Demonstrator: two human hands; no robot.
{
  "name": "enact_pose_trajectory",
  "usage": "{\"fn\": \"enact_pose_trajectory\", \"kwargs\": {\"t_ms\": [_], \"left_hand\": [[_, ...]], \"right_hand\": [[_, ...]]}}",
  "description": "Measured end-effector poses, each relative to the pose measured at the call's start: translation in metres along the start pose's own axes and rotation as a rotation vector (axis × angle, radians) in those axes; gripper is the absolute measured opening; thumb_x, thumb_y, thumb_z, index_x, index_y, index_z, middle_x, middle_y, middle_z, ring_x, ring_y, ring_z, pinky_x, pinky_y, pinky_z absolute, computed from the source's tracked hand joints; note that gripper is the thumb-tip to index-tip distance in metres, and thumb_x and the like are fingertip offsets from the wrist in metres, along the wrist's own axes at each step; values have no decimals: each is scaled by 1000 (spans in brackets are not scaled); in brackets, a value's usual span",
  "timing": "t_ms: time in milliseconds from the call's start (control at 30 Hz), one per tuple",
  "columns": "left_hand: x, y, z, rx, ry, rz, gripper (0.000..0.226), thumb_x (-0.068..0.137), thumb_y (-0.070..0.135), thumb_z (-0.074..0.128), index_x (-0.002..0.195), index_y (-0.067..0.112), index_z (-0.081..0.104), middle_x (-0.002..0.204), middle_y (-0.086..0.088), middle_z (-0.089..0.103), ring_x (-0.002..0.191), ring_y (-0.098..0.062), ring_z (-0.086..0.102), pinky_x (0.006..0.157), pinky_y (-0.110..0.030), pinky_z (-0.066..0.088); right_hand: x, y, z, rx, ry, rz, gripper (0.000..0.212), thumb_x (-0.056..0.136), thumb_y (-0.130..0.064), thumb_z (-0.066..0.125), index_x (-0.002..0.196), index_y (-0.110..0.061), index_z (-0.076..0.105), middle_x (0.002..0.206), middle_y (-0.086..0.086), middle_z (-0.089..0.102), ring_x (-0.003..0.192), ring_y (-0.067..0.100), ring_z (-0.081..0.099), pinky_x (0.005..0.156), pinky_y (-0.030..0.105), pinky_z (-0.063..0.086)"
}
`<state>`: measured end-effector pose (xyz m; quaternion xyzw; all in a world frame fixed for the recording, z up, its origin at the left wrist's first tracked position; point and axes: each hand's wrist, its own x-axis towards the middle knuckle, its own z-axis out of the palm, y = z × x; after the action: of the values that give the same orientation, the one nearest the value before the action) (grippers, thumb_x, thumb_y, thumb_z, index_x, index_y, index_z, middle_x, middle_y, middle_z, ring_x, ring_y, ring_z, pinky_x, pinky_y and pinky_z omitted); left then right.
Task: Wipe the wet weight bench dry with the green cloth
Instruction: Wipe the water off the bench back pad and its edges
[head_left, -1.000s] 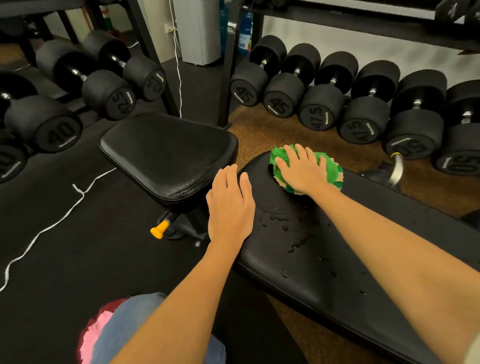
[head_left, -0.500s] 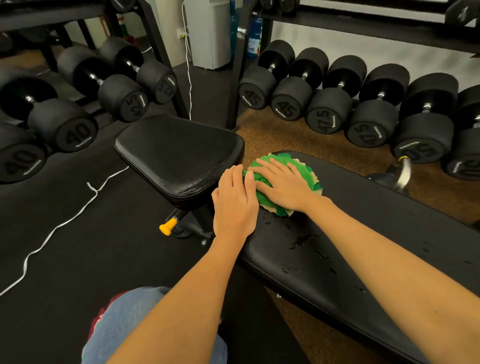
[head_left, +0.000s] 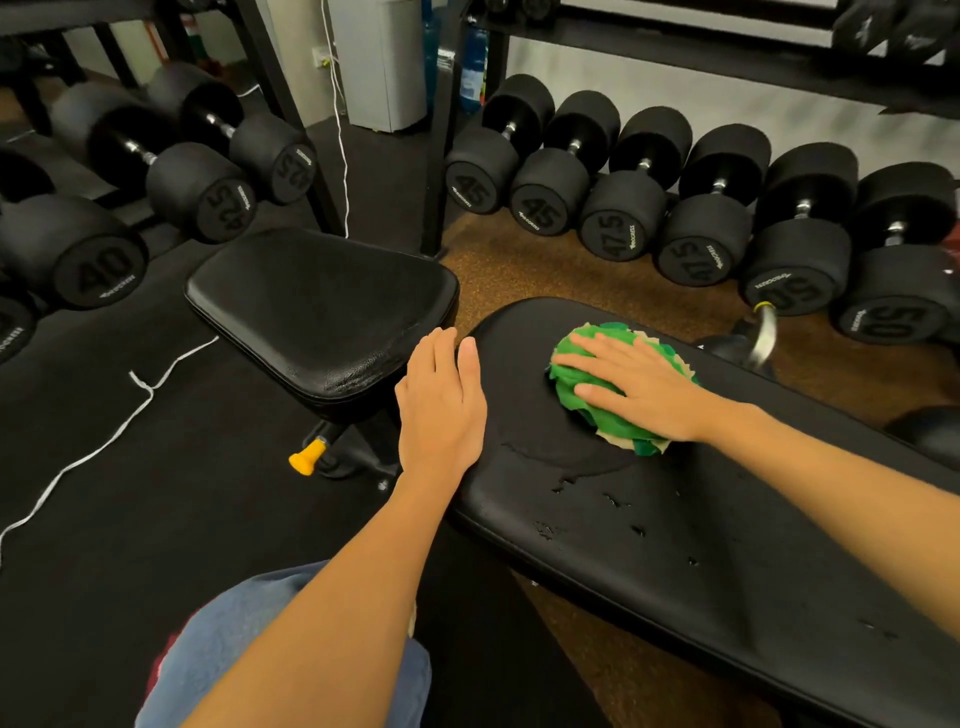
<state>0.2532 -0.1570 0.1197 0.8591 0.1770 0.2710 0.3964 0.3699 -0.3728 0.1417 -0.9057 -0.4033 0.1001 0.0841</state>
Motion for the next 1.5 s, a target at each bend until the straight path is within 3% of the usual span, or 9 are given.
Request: {"fn": "enact_pose_trajectory", "kwargs": {"t_ms": [267, 367, 700, 867, 1067, 1233, 1333, 1400, 1500], "left_hand": [[2, -1, 1, 12, -9, 14, 64, 94, 57, 8, 126, 22, 51, 134, 6, 50, 127, -13, 41, 103, -37, 29], [2, 2, 1, -3, -17, 2, 64, 94, 56, 7, 124, 22, 52, 132, 6, 51, 127, -13, 41, 103, -38, 29], [3, 1, 0, -45, 27, -29, 64, 94, 57, 11, 129, 21, 50, 134, 6, 52, 128, -11, 41, 101, -35, 34], [0, 6, -5, -89, 54, -42, 63, 94, 57, 12, 129, 21, 50, 132, 6, 52, 125, -10, 42, 92, -24, 25], [-2, 10, -10, -119, 16, -90, 43, 102, 43, 23, 127, 21, 51, 130, 9, 51, 125, -10, 41, 92, -22, 21], [-2, 12, -12, -131, 0, -104, 39, 103, 38, 25, 124, 18, 53, 115, 18, 46, 118, -5, 41, 91, -20, 21], [-4, 14, -13, -162, -3, -109, 38, 104, 36, 27, 118, 14, 55, 108, 11, 52, 96, 9, 34, 86, -19, 21], [-4, 15, -13, -164, -5, -113, 39, 104, 37, 27, 118, 14, 55, 114, 5, 56, 94, 12, 28, 86, -20, 22], [-3, 15, -13, -152, -7, -103, 38, 104, 37, 27, 118, 15, 55, 110, 9, 54, 97, 8, 30, 86, -21, 22]], "right_hand": [[46, -7, 3, 33, 46, 424, 54, 97, -59, 21, 149, -45, 15, 161, -10, 1, 148, 20, 1, 115, 54, -2], [71, -23, 2, 46, 69, 497, 58, 98, -58, 19, 151, -36, 12, 161, -4, 0, 148, 24, -1, 115, 54, -3], [54, -101, 21, 36, 73, 12, 50, 99, -51, 29, 147, -42, 24, 159, -13, 13, 148, 15, 5, 117, 47, 0], [20, -94, 24, 41, 36, -50, 52, 94, -63, 25, 144, -50, 22, 158, -19, 10, 147, 9, 4, 118, 45, 0], [-6, -49, 12, 8, 48, 164, 53, 87, -72, 15, 139, -62, 15, 158, -21, 4, 148, 15, -2, 117, 52, -6], [4, 15, 14, -24, 148, 470, 59, 74, -87, 3, 132, -72, 6, 160, 9, 12, 147, 36, 0, 116, 57, 2], [22, 21, 9, 37, 224, 649, 66, 89, -71, 29, 147, -44, 17, 154, 16, 27, 140, 45, 18, 114, 53, 13], [34, 13, 4, 77, 343, 669, 60, 93, -55, 42, 138, -16, 39, 138, 18, 48, 128, 44, 36, 107, 50, 27], [52, -6, 0, 174, 428, 619, 38, 96, -30, 48, 124, -4, 48, 121, 21, 57, 115, 40, 47, 94, 43, 34]]}}
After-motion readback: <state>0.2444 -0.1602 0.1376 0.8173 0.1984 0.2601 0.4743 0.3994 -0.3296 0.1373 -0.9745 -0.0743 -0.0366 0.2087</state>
